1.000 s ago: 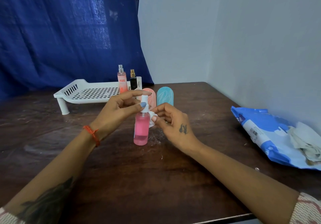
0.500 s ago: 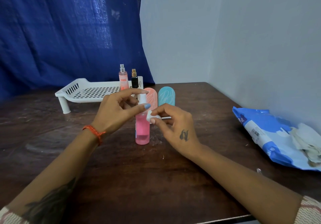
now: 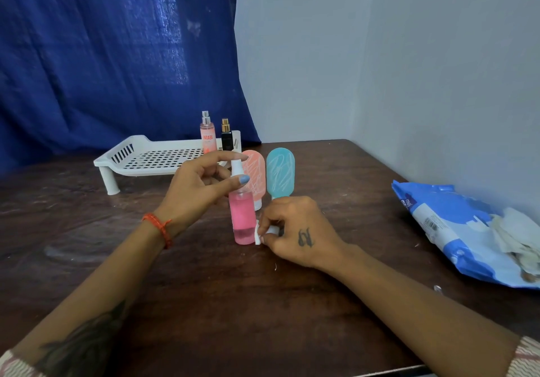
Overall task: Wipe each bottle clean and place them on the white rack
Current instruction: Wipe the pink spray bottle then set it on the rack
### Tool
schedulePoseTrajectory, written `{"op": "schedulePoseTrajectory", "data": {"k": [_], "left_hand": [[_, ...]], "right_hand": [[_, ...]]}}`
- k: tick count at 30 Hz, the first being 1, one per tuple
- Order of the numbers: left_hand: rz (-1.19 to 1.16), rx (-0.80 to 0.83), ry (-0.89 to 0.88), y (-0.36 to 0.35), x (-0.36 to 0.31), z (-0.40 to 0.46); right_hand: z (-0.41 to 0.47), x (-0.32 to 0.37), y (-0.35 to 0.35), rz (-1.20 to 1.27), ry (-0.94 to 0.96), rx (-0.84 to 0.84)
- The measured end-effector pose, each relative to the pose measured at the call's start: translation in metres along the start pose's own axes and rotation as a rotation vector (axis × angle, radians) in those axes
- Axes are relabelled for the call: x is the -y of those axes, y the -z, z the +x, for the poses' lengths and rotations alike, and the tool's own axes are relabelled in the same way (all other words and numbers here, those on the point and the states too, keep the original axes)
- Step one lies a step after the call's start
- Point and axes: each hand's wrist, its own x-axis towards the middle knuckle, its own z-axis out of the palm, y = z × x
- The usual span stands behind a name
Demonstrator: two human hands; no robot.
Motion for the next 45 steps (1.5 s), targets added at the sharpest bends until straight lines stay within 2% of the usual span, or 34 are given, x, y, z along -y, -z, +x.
{"op": "schedulePoseTrajectory", "data": {"k": [2, 5, 7, 10, 14, 21, 26, 29, 32, 34, 45], "left_hand": [[-0.058, 0.021, 0.016, -0.001, -0.003, -0.001], [-0.157, 0.040, 0.032, -0.004, -0.006, -0.002], [-0.193, 0.058, 0.040, -0.006, -0.007, -0.002], [-0.205, 0.077, 0.049, -0.008, -0.007, -0.003], [-0.233, 0.078, 0.073, -0.009, -0.006, -0.003], [-0.279, 0.183, 0.107, -0.003, -0.008, -0.004], [-0.307, 0.265, 0.099, -0.002, -0.010, -0.005], [-0.313, 0.259, 0.091, -0.001, -0.009, -0.004], [-0.283, 0.240, 0.086, -0.002, -0.008, -0.003], [-0.257, 0.217, 0.074, -0.002, -0.006, -0.003], [-0.183, 0.133, 0.034, -0.003, -0.002, -0.002]], "right_hand": [[0.001, -0.003, 0.003, 0.000, -0.016, -0.148], [0.005, -0.005, 0.008, 0.053, -0.008, -0.460], [0.006, -0.002, 0.008, 0.038, 0.055, -0.531], [0.004, 0.002, 0.003, 0.025, 0.142, -0.476], [0.007, 0.000, 0.000, 0.049, 0.114, -0.411], [0.008, -0.002, 0.002, 0.200, -0.065, -0.310], [0.011, -0.003, 0.001, 0.393, -0.246, -0.186], [0.011, -0.002, 0.001, 0.417, -0.287, -0.248], [0.009, 0.002, 0.002, 0.300, -0.173, -0.427], [0.007, 0.003, 0.000, 0.217, -0.044, -0.445], [-0.001, 0.007, -0.003, 0.016, 0.167, -0.209]]}}
